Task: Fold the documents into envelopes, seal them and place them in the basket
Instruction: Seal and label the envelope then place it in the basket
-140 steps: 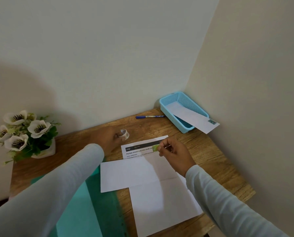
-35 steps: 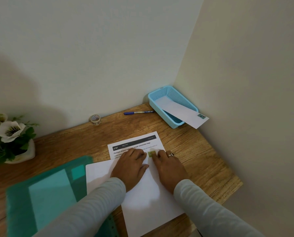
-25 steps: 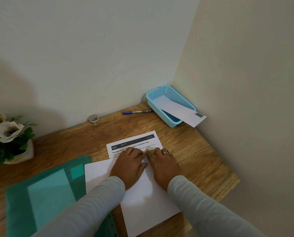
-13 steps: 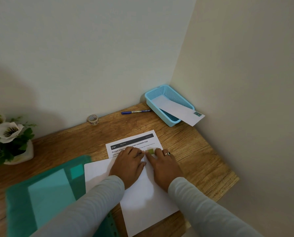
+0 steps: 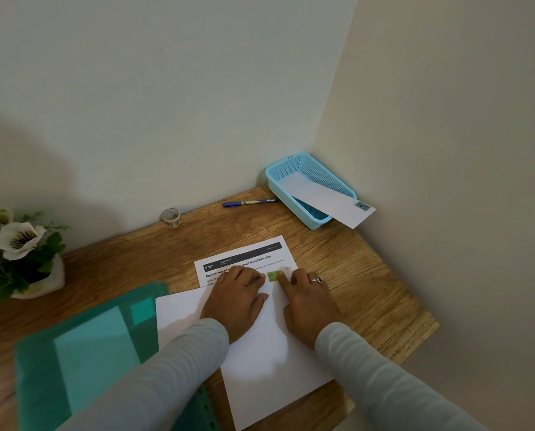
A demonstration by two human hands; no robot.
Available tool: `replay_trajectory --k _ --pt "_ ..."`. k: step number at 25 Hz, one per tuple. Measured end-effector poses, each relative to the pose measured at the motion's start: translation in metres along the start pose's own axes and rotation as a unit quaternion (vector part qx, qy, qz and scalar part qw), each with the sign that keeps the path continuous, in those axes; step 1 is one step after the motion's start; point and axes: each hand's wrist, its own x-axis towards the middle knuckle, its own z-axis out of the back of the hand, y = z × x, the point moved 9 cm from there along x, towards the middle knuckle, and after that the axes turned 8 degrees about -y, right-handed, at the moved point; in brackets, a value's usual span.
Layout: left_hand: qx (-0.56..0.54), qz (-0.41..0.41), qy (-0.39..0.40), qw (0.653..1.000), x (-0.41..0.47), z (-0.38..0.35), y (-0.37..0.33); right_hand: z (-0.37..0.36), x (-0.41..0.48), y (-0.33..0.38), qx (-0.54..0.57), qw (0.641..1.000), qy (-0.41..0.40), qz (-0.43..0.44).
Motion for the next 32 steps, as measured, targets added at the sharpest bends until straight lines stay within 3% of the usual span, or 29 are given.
replay_trajectory --k 14,32 --pt "-0.019 0.010 0.005 1.000 -0.001 -0.001 0.002 -0.002 0.002 0.009 -0.040 0.998 0.036 0.031" --pt "-0.013 0.003 -0.003 1.000 -0.001 0.000 0.002 -0.008 -0.002 0.010 -0.015 0.999 0.034 -0.005"
